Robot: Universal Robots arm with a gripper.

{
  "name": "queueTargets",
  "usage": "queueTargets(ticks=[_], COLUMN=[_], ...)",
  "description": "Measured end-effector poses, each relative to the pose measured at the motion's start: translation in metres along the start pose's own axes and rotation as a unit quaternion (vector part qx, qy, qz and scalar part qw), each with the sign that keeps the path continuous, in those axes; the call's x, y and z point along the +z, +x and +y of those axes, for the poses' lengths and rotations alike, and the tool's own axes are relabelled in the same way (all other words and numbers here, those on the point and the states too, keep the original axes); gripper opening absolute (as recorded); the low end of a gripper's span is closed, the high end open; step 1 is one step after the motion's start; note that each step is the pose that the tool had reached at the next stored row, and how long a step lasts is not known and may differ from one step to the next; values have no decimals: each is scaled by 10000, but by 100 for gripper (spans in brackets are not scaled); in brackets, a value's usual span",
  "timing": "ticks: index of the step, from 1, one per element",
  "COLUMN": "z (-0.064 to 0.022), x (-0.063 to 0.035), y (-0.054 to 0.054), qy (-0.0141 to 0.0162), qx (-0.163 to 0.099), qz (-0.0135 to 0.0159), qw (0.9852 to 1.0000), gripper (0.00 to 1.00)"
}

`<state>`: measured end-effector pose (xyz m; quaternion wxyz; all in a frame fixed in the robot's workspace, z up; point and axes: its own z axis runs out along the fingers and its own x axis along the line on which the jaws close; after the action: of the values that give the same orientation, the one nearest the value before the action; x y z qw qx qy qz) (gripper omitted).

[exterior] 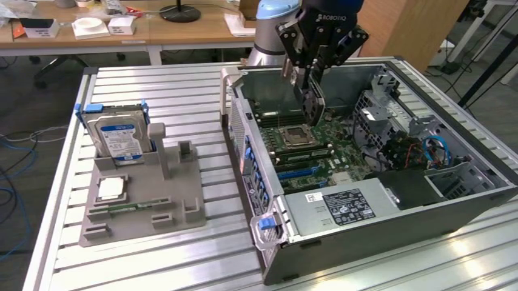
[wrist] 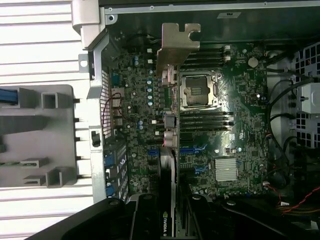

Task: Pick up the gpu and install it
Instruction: 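Pick up the gpu and move the gpu toward the slot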

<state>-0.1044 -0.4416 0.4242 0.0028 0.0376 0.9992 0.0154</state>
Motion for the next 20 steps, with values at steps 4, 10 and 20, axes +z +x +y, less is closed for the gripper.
queueTargets(ticks=[4, 10, 20], z=[1, 1, 4], x=[0, 0, 1], y=[-10, -14, -55], qy=[0, 0, 0], qx=[0, 0, 0], qz=[0, 0, 0], qw=[10000, 10000, 10000], gripper=[26, 26, 26])
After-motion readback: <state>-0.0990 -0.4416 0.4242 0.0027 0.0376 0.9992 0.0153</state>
